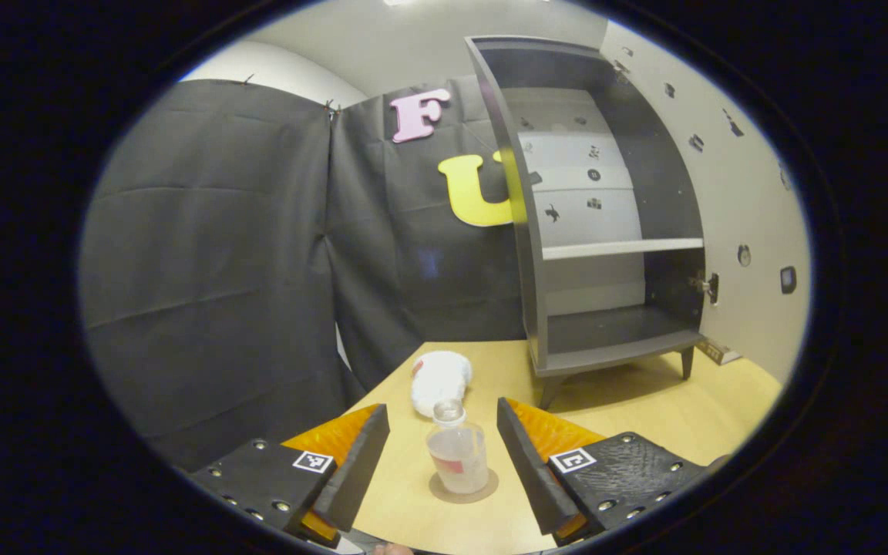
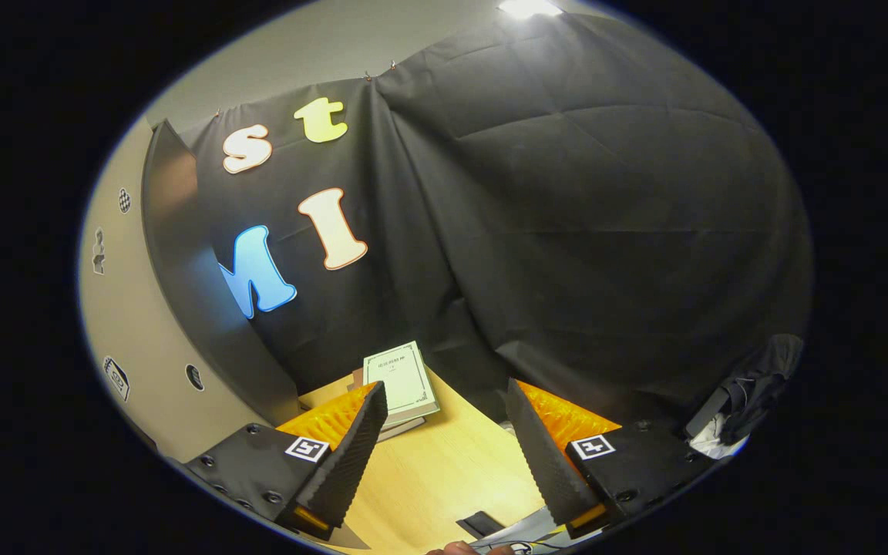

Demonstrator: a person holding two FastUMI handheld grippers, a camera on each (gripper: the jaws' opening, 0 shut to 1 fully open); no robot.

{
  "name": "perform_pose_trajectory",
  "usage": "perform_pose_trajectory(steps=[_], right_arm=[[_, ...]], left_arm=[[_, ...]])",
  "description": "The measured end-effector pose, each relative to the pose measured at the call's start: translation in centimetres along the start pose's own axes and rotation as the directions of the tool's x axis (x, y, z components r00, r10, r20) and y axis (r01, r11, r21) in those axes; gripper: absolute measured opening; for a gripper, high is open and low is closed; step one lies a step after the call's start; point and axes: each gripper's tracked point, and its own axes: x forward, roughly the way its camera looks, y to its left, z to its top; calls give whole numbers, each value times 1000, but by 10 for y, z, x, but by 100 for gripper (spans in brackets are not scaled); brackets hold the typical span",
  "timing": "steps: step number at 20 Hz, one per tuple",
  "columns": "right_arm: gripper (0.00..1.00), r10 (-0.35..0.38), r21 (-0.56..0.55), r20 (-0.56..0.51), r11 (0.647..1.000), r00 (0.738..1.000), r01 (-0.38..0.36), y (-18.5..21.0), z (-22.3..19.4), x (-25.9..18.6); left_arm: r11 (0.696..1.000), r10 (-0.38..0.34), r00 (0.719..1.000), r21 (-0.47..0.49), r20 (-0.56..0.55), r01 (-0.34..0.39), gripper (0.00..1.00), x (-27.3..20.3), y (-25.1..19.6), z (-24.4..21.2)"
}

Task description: Open the cabinet door with the right hand, grasp the bottle in the cabinet with the left hand and place it on the coaster, then close the cabinet door with the right hand.

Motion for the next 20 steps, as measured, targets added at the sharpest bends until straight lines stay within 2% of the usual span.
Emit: perform_pose_trajectory(steps=[6,8,10,11,12,13,14,15,16,20], right_arm=[[98,64,-52,37,997,997,-62,3,14,6],[98,62,-107,84,993,995,-52,-2,24,6],[98,81,-155,114,986,990,-63,0,29,4],[98,97,-173,113,982,989,-77,2,29,3],[93,124,-187,110,977,986,-102,7,29,1],[93,155,-200,111,971,982,-131,13,32,-1],[98,184,-214,112,964,977,-157,18,35,-3],[93,212,-228,114,957,971,-183,23,39,-5],[98,249,-242,115,946,962,-216,30,42,-6],[98,371,-307,101,894,923,-325,63,51,-14]], left_arm=[[999,9,997,-47,81,-6,87,-31,-14,120],[1000,20,996,-19,83,-19,88,-33,-19,153],[996,64,997,51,49,-67,84,-32,-24,171],[996,66,997,61,39,-68,84,-33,-33,182],[998,42,998,41,40,-44,88,-35,-46,194],[1000,17,999,10,36,-18,85,-39,-61,205],[1000,-4,1000,-19,29,4,85,-42,-71,215],[999,-18,1000,-42,19,19,85,-43,-77,221],[998,-25,1000,-58,11,25,85,-46,-81,229],[994,-37,999,-102,3,37,84,-49,-91,256]])
